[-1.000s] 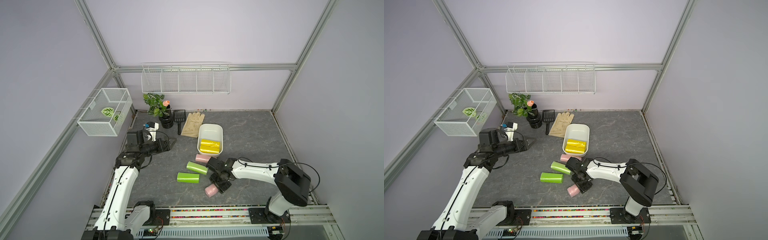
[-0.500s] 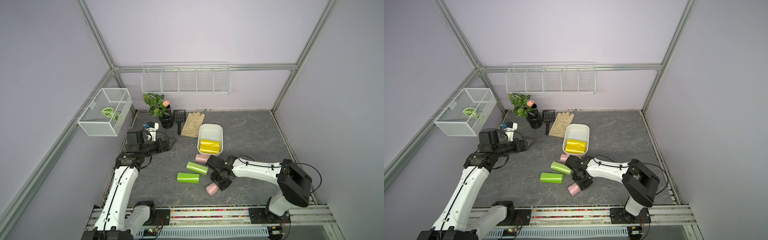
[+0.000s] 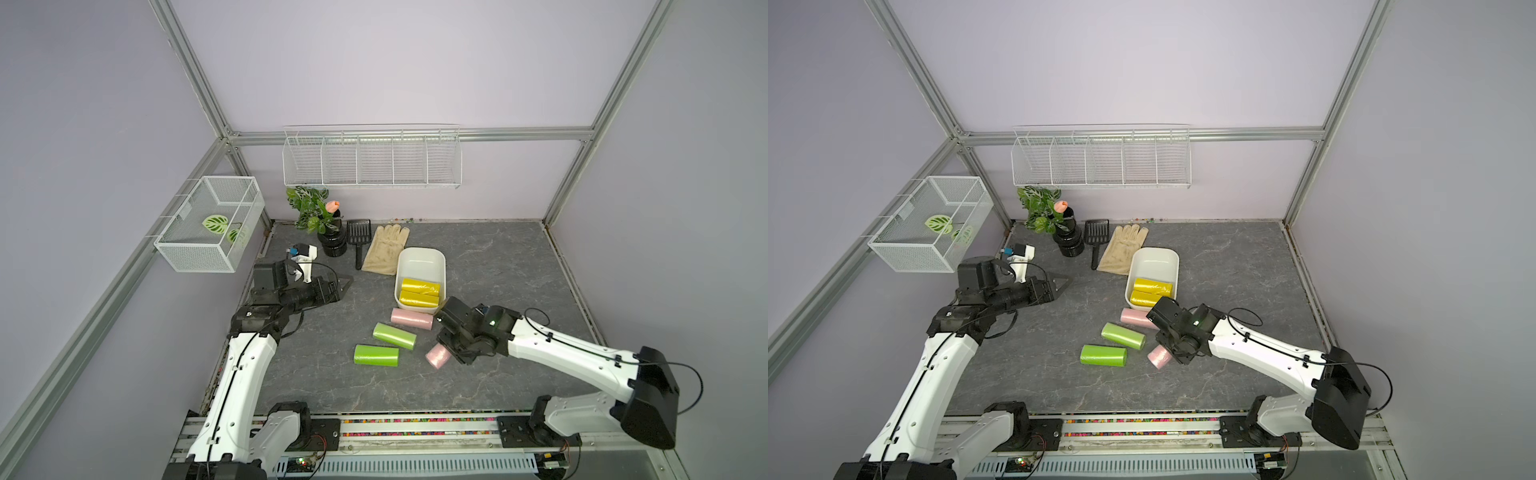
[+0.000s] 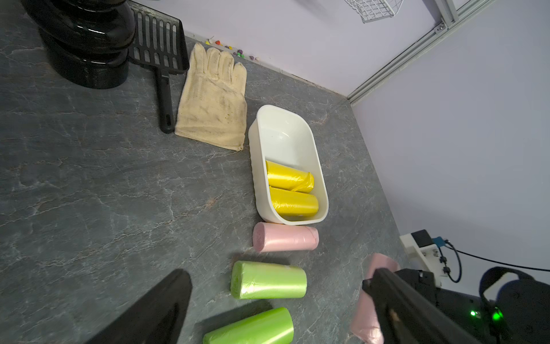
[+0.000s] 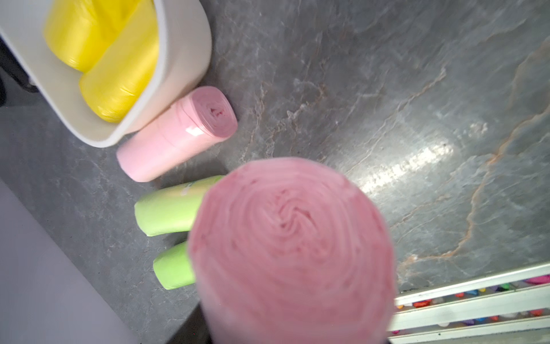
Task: Put the roll of trash bags into the storage box
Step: Pick up the roll of trash bags from the center of the board, then place the roll of trash bags in the storage box.
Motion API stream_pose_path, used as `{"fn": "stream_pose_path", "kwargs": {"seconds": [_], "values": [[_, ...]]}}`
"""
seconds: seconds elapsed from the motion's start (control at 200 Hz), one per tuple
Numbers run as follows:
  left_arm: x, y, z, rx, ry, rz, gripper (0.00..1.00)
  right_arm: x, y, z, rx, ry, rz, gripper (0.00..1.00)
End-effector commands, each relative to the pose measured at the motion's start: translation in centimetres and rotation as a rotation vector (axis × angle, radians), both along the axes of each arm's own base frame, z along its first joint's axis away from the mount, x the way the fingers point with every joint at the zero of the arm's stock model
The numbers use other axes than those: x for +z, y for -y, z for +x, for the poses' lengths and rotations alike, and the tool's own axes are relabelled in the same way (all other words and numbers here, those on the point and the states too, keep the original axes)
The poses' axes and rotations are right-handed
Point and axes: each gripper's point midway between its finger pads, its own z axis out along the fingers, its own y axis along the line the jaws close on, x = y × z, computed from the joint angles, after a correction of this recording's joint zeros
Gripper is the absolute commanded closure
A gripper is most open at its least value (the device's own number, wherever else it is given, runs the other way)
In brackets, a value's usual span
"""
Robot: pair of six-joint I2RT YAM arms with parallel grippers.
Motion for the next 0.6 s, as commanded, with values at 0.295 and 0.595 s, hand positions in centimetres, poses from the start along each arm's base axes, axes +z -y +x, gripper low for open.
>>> {"fn": "stream_pose_path", "kwargs": {"seconds": [0.295,0.595], "values": [[-0.1,0.1,-0.3,-0.005,0.004,0.001,0.00,6.6,10.4,3.3,-0.073,0.302,-0.145,0.88],[-0.3,0.1,-0.1,-0.004,-0.003,0.004,0.00,11.0,16.3,4.6,-0.143,0.408,-0.243,0.87]]}}
